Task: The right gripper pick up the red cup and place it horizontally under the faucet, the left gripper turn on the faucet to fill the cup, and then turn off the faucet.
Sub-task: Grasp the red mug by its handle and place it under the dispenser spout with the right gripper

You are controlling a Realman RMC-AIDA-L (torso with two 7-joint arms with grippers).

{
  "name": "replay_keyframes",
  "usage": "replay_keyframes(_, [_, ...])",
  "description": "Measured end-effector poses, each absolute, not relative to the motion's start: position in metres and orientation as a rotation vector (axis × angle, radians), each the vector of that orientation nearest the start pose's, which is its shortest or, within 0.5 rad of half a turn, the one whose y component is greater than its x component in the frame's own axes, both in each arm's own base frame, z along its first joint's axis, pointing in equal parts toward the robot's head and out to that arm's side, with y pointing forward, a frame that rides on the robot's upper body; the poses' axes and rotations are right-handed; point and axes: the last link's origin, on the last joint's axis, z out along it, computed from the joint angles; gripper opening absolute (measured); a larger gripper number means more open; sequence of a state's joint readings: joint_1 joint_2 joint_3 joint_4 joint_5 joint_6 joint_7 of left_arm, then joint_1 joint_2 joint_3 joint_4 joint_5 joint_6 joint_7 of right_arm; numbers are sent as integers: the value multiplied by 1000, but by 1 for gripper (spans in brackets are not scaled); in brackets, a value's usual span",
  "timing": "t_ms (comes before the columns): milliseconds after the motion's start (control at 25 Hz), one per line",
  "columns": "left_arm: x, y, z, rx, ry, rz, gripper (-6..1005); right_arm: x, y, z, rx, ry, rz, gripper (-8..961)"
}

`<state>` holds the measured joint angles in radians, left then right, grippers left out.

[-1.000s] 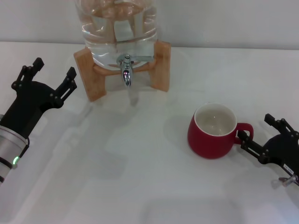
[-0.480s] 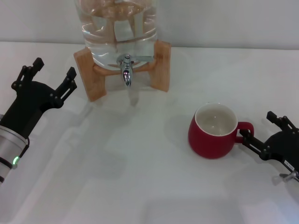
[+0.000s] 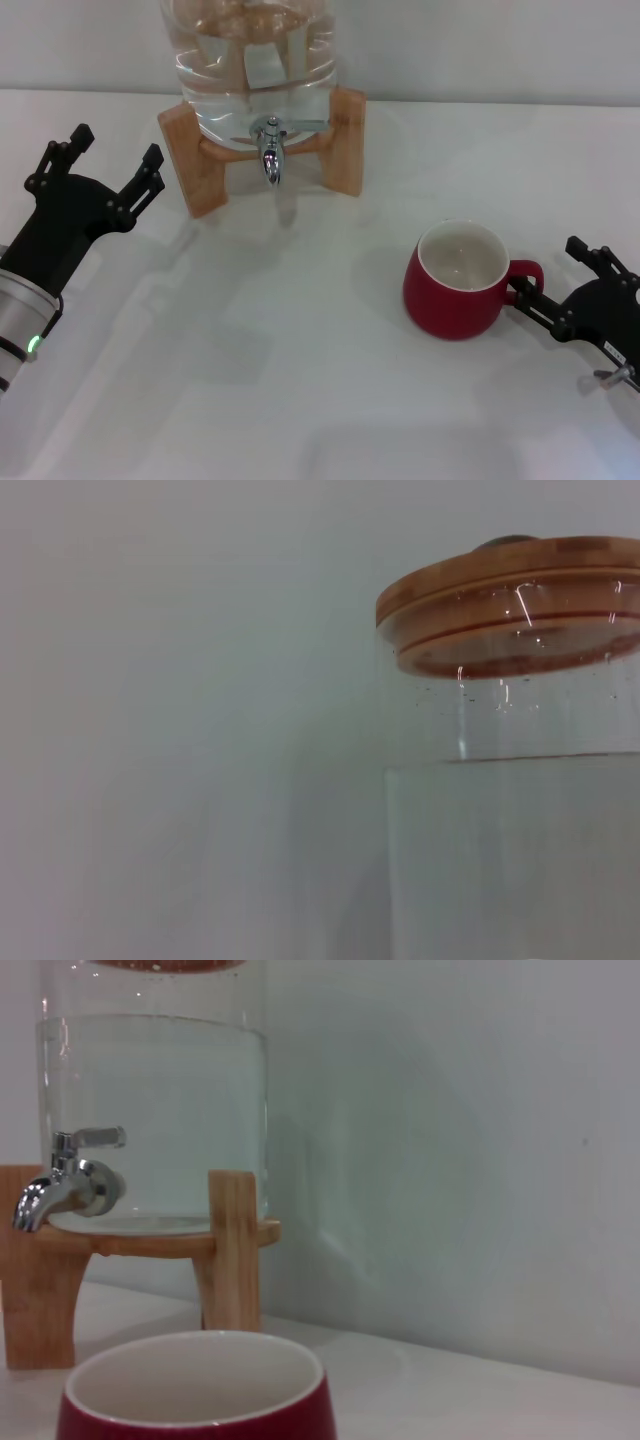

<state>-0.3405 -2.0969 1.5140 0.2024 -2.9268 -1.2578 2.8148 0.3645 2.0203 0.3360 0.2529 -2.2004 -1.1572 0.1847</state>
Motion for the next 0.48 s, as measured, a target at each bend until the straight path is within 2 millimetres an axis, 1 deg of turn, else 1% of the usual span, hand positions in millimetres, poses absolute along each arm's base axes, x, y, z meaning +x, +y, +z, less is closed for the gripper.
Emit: replay_keyframes(480, [-320,308,-16,-1775,-438,-801,875,320,285,-65,-2008,504,681,856])
